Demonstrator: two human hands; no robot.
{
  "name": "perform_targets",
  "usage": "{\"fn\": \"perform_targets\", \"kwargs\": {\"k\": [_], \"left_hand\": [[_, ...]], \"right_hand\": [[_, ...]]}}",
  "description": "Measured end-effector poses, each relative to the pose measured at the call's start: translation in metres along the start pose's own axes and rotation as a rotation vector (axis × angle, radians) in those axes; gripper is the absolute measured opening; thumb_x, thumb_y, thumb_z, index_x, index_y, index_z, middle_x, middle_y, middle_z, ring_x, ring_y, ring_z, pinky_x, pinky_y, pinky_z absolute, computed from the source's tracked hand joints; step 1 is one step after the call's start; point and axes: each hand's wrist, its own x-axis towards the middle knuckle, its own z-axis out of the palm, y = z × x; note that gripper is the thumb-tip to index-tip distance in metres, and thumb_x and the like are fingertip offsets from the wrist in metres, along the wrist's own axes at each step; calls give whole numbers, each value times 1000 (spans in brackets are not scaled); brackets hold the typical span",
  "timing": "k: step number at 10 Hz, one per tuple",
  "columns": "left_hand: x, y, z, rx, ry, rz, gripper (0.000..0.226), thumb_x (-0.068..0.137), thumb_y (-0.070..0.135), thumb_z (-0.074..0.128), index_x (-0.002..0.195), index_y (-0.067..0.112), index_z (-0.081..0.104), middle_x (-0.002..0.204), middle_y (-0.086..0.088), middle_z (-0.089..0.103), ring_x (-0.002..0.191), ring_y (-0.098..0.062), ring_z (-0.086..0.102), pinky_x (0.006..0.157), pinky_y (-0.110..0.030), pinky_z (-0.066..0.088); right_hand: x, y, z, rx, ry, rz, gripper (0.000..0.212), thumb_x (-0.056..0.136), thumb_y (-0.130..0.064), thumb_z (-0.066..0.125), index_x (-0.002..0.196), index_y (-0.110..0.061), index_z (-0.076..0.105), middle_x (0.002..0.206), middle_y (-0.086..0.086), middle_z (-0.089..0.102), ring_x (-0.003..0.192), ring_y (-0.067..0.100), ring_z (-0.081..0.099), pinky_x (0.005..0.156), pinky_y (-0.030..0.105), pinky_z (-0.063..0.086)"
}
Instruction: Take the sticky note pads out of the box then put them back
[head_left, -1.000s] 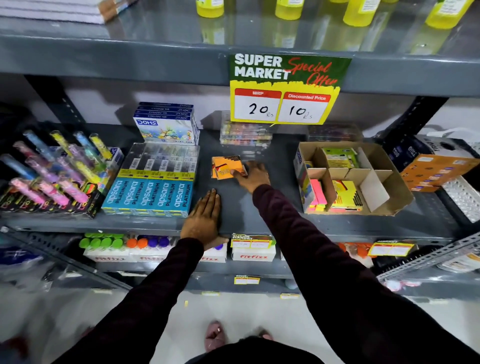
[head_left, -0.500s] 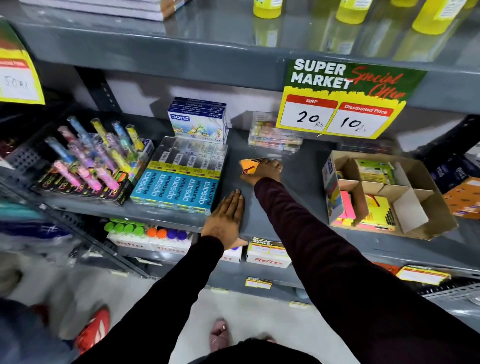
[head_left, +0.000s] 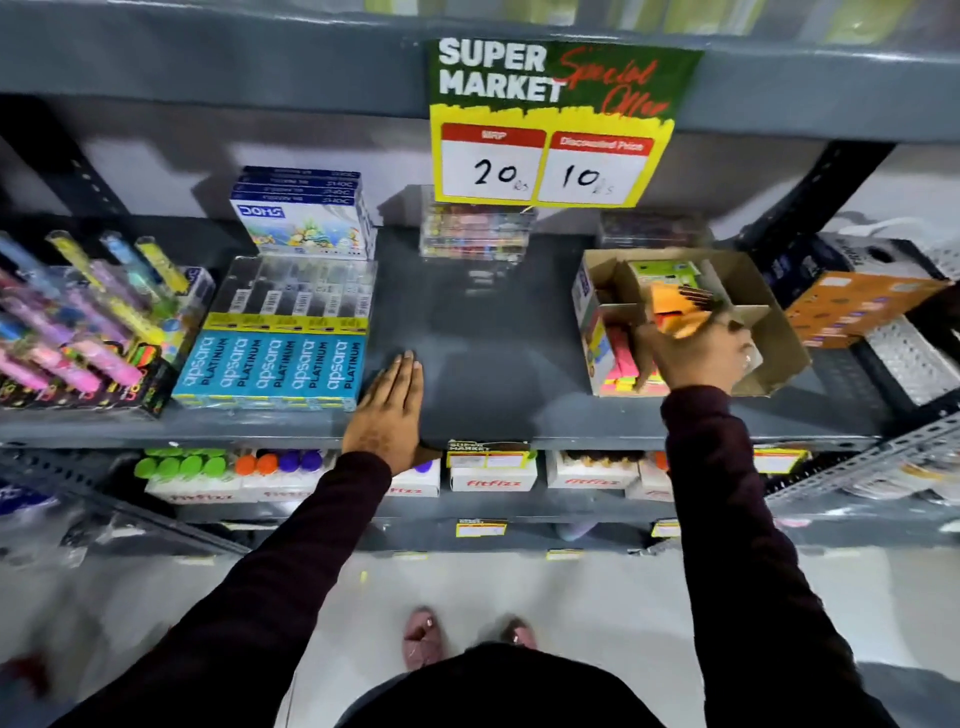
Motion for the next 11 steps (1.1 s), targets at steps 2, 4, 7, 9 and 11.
{"fn": "perform_targets", "kwargs": {"k": [2, 4, 7, 9, 11], "left_hand": [[2, 0, 1, 13, -76, -26, 125, 65, 75, 57, 144, 0, -4, 157, -17, -1, 145, -28, -1, 120, -39, 3], [2, -1, 3, -16, -51, -35, 121, 66, 70, 61, 145, 2, 0, 158, -15, 3, 146, -26, 2, 119, -37, 3], [2, 5, -11, -28, -105, -61, 123, 62, 66, 68, 145, 3, 1, 158, -14, 3, 146, -25, 2, 119, -38, 4], [3, 12, -60, 16, -356, -39, 119, 69, 56, 70, 143, -2, -3, 157, -21, -3, 145, -31, 0, 119, -41, 10], [8, 28, -173, -94, -262, -31, 47, 73, 42, 73, 98, 5, 60, 110, -24, 63, 96, -36, 60, 83, -41, 50]], "right_hand": [[31, 38, 22, 152, -220, 33, 66, 84, -48, 65, 136, -13, 48, 139, 23, 49, 132, 38, 41, 112, 45, 34], [15, 41, 50, 94, -90, 31, 45, 96, -39, 50, 138, -23, 50, 153, 24, 28, 141, 41, 22, 115, 44, 21], [0, 37, 32, -77, -46, -63, 50, 100, -37, 37, 142, -11, 40, 151, 28, 27, 140, 44, 23, 119, 50, 14], [-41, -4, 3, -59, 22, -319, 45, 96, -29, 45, 128, 2, 48, 138, 31, 40, 127, 44, 39, 108, 47, 31], [-99, -70, -43, -87, -405, -596, 27, 92, -24, 56, 110, -7, 68, 115, 22, 68, 111, 36, 62, 97, 38, 49]]}}
